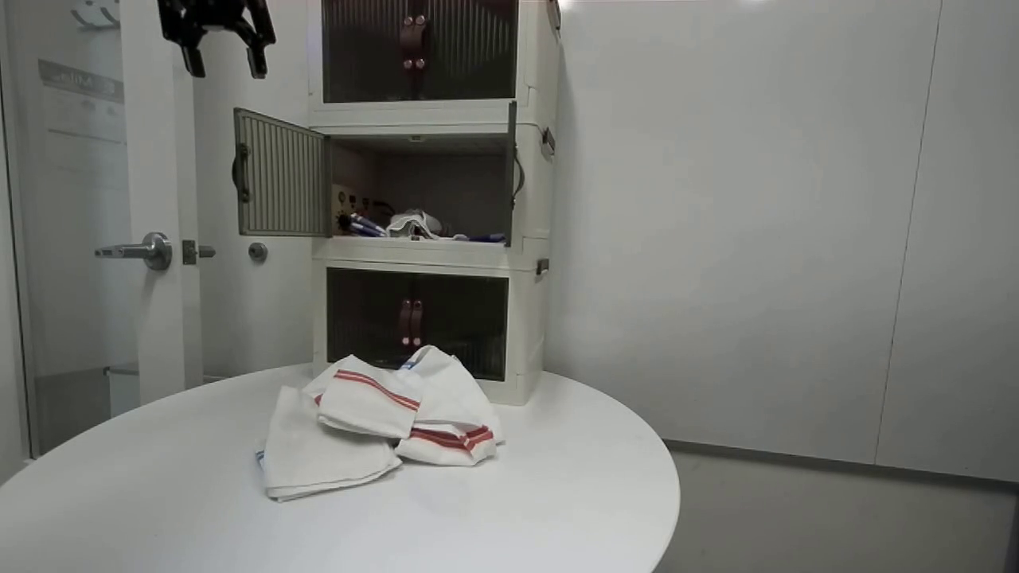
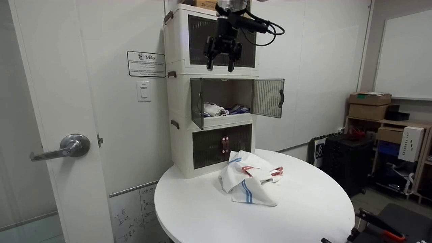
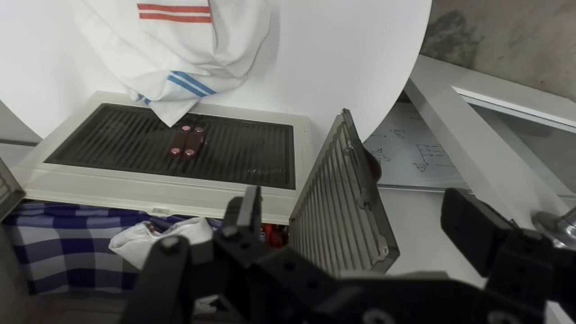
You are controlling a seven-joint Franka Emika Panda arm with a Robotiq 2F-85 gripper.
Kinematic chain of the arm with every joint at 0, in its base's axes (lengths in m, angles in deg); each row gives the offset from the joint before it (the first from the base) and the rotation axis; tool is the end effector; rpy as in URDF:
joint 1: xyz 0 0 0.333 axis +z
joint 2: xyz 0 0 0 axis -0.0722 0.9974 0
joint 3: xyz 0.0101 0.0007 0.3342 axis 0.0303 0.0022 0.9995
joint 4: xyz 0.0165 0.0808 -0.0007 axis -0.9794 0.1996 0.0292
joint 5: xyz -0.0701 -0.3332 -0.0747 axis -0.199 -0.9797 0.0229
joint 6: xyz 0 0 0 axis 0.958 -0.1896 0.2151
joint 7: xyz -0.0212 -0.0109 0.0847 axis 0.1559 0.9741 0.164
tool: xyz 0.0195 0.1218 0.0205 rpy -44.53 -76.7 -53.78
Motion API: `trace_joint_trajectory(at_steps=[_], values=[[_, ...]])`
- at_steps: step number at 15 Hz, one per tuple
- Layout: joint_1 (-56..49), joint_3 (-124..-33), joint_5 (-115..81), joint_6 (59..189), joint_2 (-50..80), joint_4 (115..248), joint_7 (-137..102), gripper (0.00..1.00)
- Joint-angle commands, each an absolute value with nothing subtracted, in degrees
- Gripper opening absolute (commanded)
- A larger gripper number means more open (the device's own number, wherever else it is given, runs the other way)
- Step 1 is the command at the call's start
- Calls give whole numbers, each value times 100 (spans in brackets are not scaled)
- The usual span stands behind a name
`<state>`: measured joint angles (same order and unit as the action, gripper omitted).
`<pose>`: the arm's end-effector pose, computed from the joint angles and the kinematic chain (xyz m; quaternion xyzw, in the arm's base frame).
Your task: Close the 2nd drawer doors.
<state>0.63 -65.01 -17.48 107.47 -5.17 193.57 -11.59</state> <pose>0.5166 0.1281 0.5951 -0.9870 -0.0424 -0.1550 0.0004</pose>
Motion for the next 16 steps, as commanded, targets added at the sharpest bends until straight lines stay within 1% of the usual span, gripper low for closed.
trace_joint_trajectory(at_steps=[1,5,10,16], values=[[256,-6453,-1940,10595,27,18672,-787,100],[514,-6398,-2295,10672,410,18365,-358,100],[828,-6487,-3338,11176,705,18258,670,100],[1039,-6697,-4546,11154,980,18135,1644,100]])
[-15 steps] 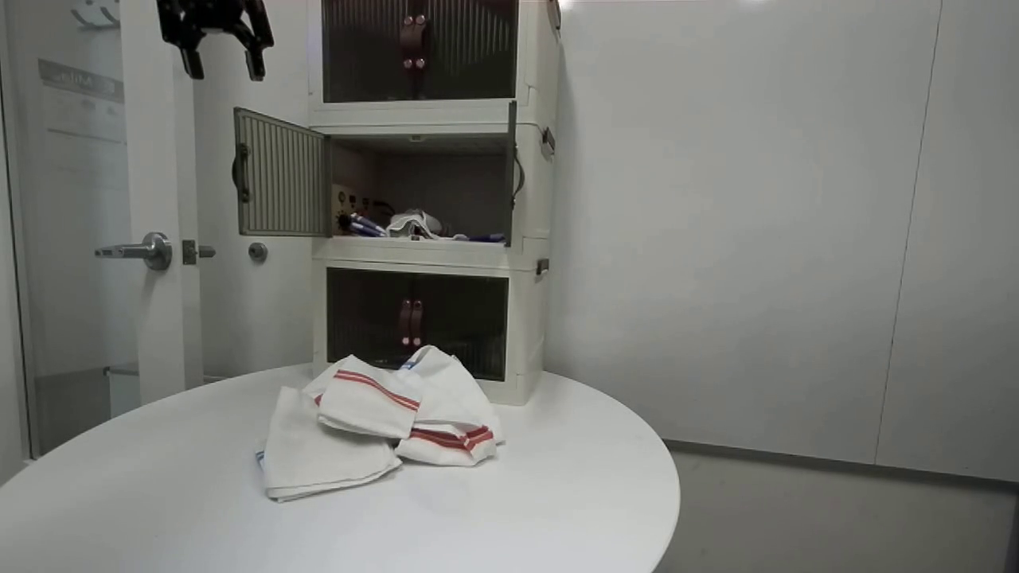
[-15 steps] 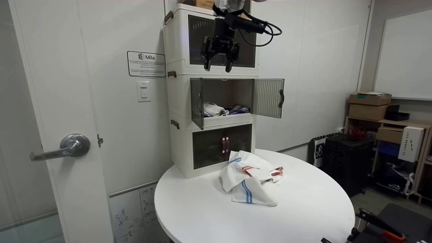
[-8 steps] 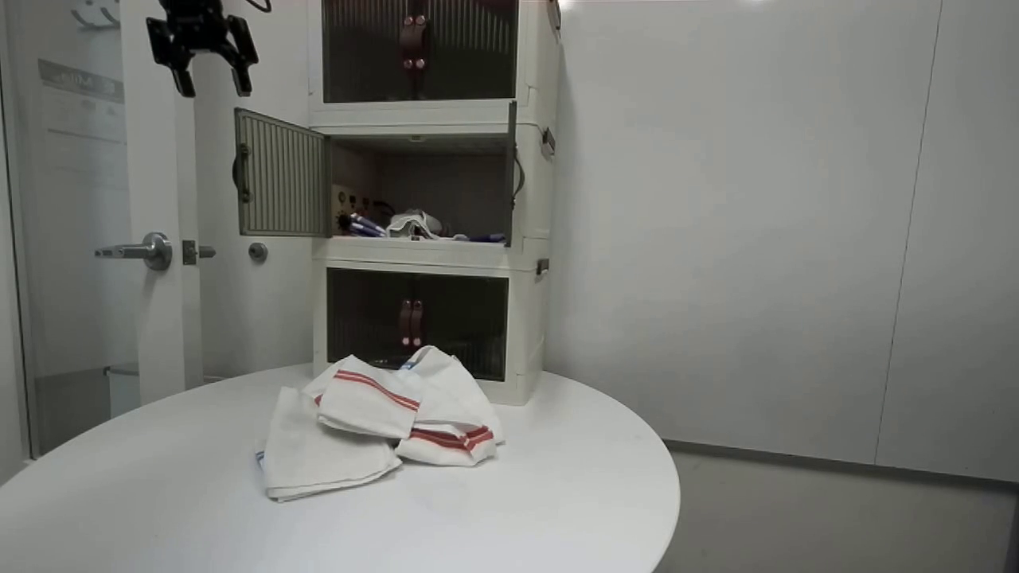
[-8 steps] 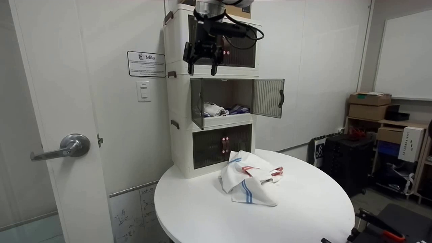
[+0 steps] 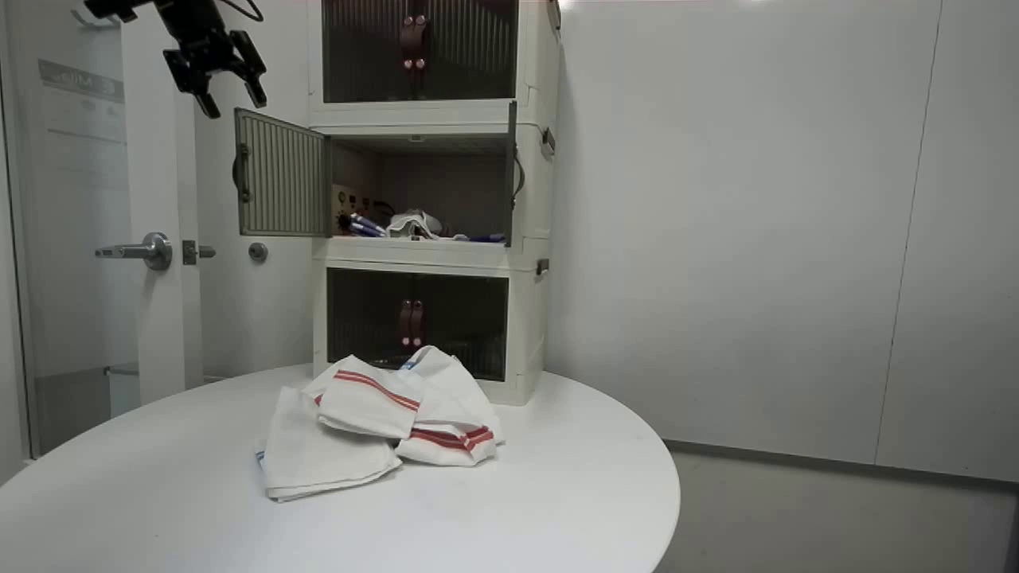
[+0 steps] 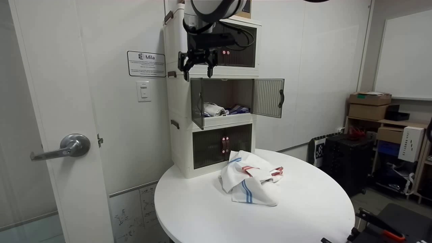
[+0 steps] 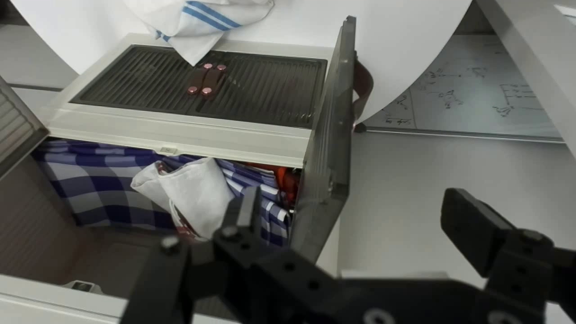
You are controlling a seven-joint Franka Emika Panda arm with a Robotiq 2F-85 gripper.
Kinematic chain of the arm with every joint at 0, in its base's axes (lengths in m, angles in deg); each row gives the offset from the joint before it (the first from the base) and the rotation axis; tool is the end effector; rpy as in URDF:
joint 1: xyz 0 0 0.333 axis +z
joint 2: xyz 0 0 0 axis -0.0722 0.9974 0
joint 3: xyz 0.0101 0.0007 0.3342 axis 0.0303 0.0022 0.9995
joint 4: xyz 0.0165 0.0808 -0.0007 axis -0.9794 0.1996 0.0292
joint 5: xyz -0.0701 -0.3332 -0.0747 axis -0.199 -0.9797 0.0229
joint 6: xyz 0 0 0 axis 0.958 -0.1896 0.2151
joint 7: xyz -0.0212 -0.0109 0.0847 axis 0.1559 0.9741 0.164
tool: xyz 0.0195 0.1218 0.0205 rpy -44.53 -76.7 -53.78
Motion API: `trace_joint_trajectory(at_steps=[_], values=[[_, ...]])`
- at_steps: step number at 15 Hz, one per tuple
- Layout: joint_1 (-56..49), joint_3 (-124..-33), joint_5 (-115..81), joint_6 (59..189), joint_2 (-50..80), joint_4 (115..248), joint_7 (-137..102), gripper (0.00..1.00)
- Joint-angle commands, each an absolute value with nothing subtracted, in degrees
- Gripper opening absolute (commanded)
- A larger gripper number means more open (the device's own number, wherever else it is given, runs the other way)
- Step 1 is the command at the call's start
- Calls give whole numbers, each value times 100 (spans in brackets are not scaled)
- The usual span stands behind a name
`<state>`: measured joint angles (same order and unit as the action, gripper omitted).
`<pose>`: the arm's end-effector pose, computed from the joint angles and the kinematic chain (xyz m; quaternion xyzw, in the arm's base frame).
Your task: Close the 2nd drawer doors.
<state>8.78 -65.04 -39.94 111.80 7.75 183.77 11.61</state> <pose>0.5763 0.2003 0.5626 0.9680 -0.0105 0.2319 0.0950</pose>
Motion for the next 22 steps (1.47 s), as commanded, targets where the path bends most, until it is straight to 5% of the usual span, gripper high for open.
trace_joint_trajectory(at_steps=[1,22], values=[[1055,-6740,-4740,11143,1008,18118,1798,100],[724,-7297,-8343,10977,821,18732,4315,100]])
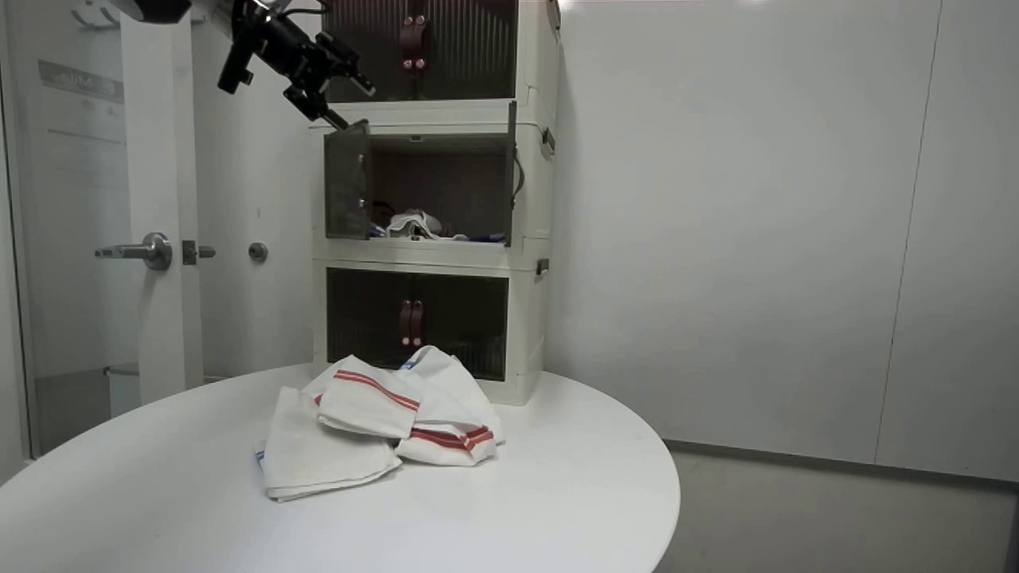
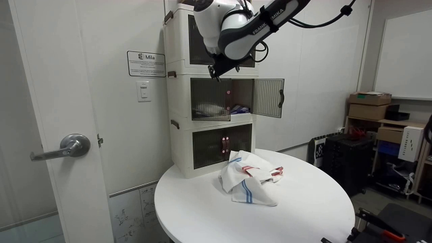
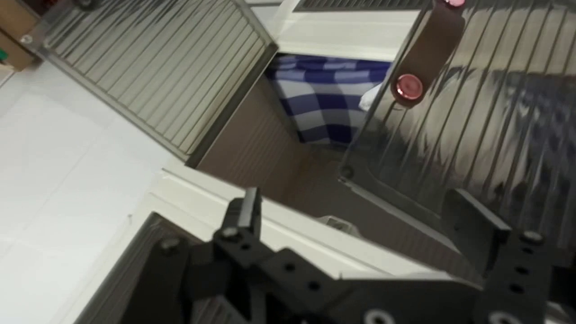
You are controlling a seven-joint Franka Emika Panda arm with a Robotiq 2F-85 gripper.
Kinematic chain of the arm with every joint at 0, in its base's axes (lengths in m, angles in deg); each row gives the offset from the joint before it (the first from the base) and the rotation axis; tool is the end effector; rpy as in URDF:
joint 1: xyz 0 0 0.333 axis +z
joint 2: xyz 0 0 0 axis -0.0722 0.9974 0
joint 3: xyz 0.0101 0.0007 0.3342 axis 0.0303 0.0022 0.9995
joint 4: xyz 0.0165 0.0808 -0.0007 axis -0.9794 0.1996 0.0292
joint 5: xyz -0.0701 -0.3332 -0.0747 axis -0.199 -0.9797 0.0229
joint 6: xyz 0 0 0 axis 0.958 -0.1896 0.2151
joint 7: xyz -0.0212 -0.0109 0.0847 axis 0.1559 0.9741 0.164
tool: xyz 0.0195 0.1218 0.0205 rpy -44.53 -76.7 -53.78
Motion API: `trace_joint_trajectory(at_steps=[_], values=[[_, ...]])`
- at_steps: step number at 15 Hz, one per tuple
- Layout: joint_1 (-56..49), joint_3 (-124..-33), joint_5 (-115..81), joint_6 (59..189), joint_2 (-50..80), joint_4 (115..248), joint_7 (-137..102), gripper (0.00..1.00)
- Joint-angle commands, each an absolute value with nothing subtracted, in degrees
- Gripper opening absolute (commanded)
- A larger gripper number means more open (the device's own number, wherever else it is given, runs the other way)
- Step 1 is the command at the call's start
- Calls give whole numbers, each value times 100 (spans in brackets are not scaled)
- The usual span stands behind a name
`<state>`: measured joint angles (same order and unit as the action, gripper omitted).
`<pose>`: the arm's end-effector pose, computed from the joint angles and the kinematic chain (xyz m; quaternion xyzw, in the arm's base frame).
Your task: Close the 2nd drawer doors.
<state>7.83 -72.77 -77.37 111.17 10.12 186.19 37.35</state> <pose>0.6168 0.0928 0.5406 0.8681 -0.1219 0.3594 0.3199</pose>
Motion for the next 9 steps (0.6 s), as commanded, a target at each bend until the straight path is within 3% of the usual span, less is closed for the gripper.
trace_joint_trajectory(at_steps=[1,9], values=[[657,-7257,-8326,10952,781,18765,4329,100],[174,-7028,-5512,12027,348,19042,2258,100]])
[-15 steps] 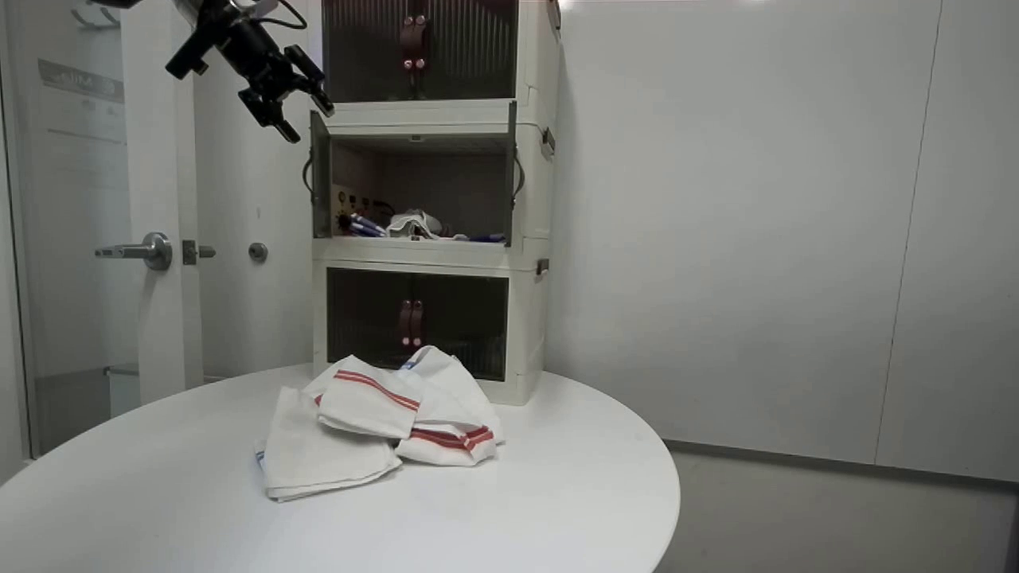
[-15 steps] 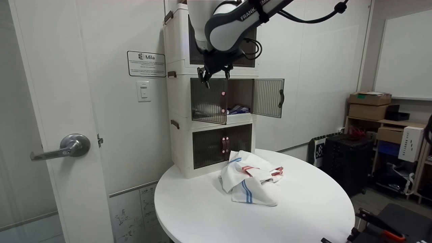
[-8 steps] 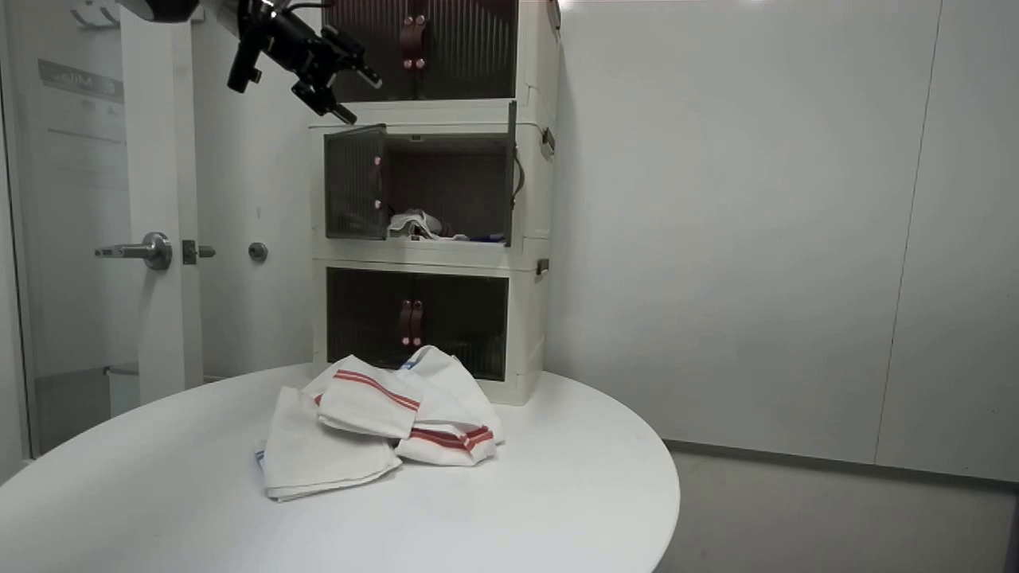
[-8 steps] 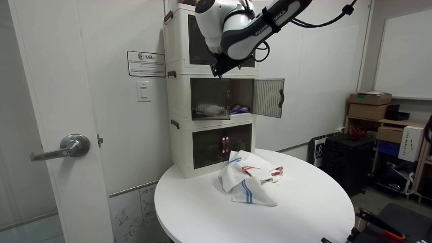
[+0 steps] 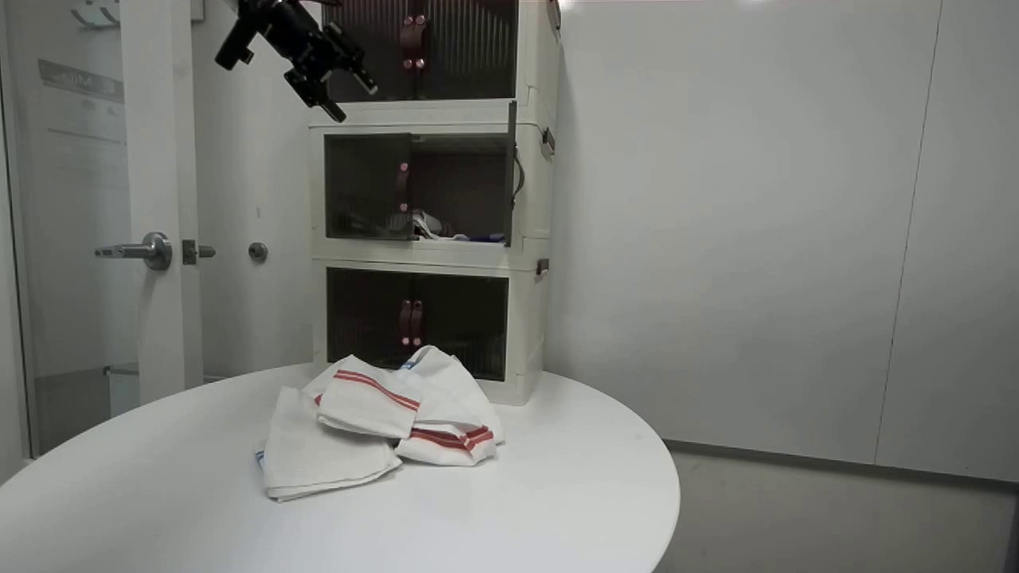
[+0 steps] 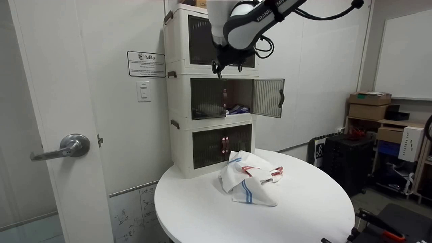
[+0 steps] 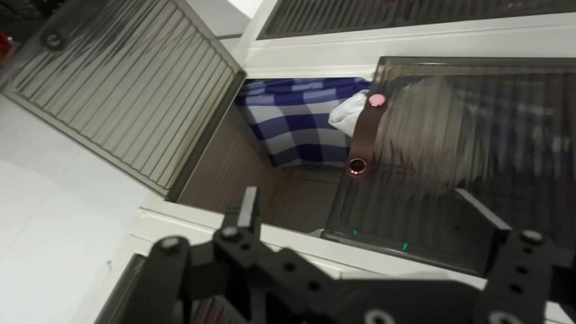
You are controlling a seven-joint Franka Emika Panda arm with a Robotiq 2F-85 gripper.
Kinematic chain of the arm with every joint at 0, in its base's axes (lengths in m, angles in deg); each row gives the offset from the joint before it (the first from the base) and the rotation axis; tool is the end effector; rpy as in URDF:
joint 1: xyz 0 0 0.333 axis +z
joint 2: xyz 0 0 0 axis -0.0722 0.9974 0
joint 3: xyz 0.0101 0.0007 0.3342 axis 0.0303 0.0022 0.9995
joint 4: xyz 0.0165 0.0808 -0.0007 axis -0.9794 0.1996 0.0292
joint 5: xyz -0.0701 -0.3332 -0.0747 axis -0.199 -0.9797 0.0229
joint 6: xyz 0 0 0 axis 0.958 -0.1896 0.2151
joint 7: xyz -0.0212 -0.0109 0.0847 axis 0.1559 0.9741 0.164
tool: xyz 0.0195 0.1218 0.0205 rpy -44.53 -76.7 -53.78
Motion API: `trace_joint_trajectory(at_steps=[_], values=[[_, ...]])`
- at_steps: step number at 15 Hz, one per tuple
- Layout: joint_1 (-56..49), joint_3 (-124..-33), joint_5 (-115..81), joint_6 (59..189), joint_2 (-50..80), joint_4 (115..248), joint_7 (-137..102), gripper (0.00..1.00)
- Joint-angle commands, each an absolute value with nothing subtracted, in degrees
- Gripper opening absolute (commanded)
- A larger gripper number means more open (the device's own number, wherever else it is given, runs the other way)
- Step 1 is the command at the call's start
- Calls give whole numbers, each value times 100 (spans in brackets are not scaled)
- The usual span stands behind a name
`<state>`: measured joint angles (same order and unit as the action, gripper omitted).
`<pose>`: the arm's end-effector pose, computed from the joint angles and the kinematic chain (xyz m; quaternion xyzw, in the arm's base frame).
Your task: Close the 2nd drawer doors.
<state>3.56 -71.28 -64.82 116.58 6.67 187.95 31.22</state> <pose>0.6055 0.0771 0.5595 0.9015 -0.1397 0.3359 0.2344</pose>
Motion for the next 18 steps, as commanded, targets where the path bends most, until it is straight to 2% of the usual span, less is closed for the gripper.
trace_joint_trajectory(at_steps=[1,8,18], values=[[150,-7028,-5069,12101,291,19071,1876,100],[49,-7061,-2145,11390,515,18674,-748,100],[105,-7204,-2112,11271,1824,17344,-801,100]])
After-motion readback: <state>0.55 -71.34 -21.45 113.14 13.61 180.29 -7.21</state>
